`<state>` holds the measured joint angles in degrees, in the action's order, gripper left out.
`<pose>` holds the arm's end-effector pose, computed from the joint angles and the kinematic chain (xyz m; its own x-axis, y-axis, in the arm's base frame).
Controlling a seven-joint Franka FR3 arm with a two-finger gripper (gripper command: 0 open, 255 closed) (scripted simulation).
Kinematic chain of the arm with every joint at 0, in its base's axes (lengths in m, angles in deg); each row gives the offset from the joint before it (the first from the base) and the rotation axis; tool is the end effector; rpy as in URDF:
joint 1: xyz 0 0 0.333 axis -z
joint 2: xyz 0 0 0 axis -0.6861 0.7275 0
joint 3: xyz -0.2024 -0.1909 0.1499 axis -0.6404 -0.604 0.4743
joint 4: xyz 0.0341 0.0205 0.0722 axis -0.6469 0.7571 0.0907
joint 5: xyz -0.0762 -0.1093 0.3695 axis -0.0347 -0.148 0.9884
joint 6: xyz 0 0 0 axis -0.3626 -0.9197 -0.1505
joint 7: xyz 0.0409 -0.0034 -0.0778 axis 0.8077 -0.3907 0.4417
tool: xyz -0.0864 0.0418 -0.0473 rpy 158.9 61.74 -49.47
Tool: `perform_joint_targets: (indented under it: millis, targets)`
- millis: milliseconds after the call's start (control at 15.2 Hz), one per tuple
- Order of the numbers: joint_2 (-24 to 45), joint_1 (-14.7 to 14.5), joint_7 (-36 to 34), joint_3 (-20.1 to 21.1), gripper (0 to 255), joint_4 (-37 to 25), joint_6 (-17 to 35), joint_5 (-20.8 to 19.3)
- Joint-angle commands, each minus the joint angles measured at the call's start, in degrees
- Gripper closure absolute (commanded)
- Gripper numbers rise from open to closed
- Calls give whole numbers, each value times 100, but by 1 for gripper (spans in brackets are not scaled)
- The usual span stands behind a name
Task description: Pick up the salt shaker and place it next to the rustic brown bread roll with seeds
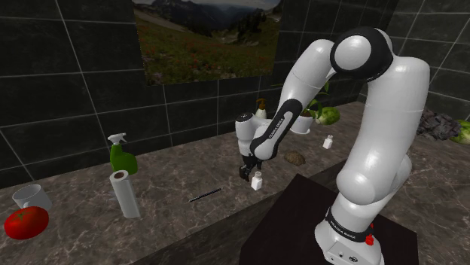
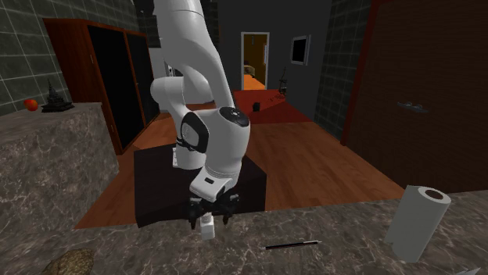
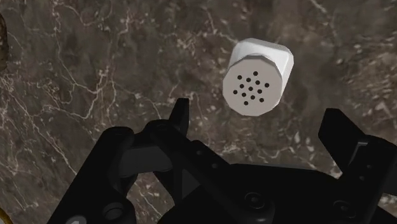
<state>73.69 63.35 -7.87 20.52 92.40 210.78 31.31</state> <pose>0.4271 -0.0248 0.1779 0.9865 -0.1269 -0.1032 -0.1025 -0.9714 0.2142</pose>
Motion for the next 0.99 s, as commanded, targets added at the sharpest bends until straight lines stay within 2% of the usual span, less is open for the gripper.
perform_joint_targets:
  millis: [0, 132, 660, 726, 924]
  targets:
    - [159, -19, -137, -87, 0, -7, 134, -196]
    - [294, -42, -248, -164, 0, -26, 234, -352]
    - [293, -44, -246, -165, 0, -26, 233, -350]
    - [293, -44, -246, -165, 255, -26, 233, -350]
    - [293, -43, -246, -165, 255, -26, 233, -350]
